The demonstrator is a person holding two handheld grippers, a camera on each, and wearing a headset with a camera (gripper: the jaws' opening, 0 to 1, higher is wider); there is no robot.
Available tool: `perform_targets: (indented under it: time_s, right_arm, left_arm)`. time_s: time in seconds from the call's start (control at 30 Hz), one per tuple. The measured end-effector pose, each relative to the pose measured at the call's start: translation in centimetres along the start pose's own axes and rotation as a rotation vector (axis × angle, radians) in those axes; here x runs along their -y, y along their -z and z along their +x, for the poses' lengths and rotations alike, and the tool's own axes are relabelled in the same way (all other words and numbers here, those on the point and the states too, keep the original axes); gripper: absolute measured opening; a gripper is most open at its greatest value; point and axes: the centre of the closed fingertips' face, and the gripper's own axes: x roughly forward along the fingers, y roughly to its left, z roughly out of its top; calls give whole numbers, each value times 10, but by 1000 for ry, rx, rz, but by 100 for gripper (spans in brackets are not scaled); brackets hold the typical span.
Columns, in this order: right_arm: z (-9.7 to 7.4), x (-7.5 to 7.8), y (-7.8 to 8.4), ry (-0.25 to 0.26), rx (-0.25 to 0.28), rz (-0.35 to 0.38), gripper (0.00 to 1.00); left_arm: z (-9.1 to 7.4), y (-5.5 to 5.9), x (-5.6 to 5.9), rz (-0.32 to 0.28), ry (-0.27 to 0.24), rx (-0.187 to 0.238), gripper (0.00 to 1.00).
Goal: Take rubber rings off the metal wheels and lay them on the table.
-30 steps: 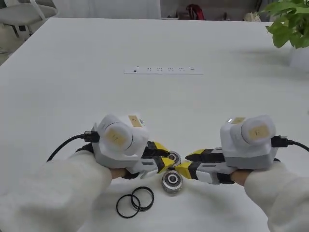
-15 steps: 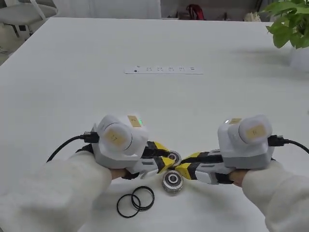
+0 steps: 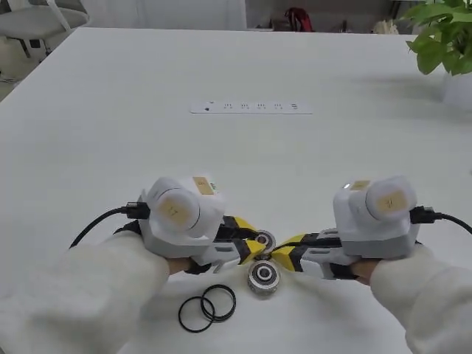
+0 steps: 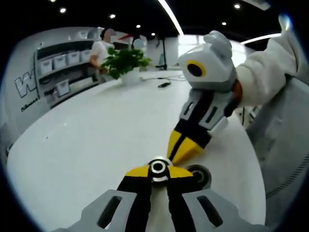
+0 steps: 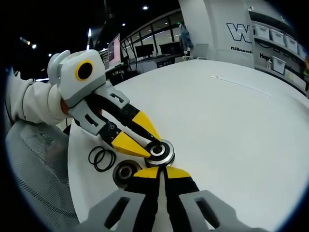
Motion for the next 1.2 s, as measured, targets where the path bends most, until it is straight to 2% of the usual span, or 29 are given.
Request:
perform_targets:
  time_s: [0.27,0.63,0.83,0.93,1.07,1.1,1.2]
  right_arm:
    - [1,6,-1,38,-15,44,0]
    - [-4,10,-4,43,8,143,0]
    - [-10,19,-19,44,107,296,0]
    - [-10,19,-11,56,81,275,0]
    - [-5,6,-1,0,41,210,0]
    - [-2,3,0,-8,32,174,0]
    - [2,0,0,-5,19,138,13]
  left_arm:
    - [-2,1,-1,6,-2,-3,12]
    - [-5,1,0,16,-3,-1,9]
    - [-5,1,0,11,-4,2,9]
    - [-5,1,0,10,-4,5,9]
    - [-5,1,0,9,-3,7,9]
    - [-5,1,0,7,-3,9,9]
    - [-5,2,0,5,-3,12,9]
